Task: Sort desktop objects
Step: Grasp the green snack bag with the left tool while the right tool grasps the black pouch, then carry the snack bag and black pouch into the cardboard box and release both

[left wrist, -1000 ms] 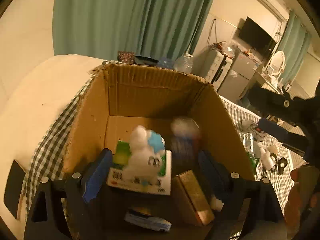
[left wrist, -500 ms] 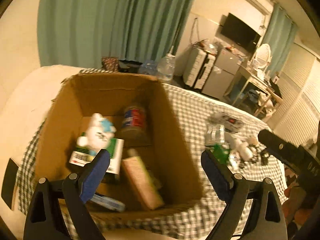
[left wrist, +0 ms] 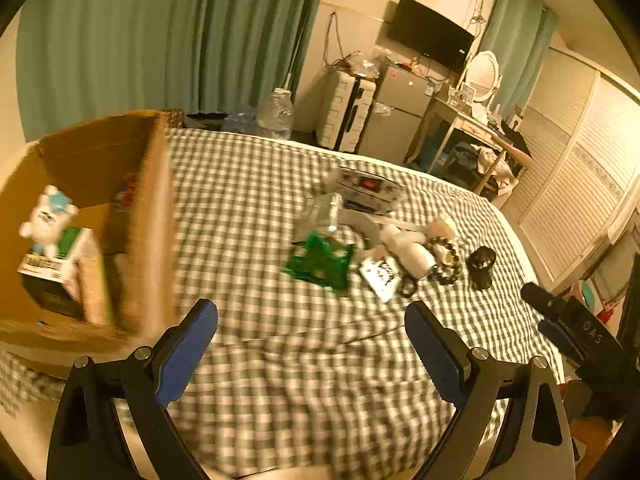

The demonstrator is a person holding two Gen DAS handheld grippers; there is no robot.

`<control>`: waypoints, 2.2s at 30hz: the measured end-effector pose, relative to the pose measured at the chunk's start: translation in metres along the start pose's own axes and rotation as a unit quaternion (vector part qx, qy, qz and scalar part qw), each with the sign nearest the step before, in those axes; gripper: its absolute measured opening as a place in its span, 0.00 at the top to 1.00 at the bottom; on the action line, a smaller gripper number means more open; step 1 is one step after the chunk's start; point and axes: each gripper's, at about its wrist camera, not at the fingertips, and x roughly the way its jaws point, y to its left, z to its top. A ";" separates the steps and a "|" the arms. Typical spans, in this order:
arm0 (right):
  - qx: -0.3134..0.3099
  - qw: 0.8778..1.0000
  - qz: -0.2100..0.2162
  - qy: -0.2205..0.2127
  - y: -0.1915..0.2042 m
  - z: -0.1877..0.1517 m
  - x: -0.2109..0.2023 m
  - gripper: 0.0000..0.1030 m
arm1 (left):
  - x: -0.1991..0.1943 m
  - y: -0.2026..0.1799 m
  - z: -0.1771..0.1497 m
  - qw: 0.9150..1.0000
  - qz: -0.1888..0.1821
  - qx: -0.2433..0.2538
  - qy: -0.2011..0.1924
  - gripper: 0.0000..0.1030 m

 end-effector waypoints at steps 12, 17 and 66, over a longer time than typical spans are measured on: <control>0.074 0.997 -0.021 0.009 -0.071 0.024 0.053 0.09 | 0.108 -0.014 -0.007 0.997 0.048 0.009 0.057 0.06; 0.096 0.995 -0.032 0.004 -0.095 0.042 0.081 0.09 | 0.155 -0.006 0.007 0.997 0.046 -0.008 0.065 0.06; -0.059 0.986 0.152 0.038 0.079 -0.026 -0.064 0.55 | -0.045 0.019 0.029 0.999 -0.038 0.005 -0.016 0.65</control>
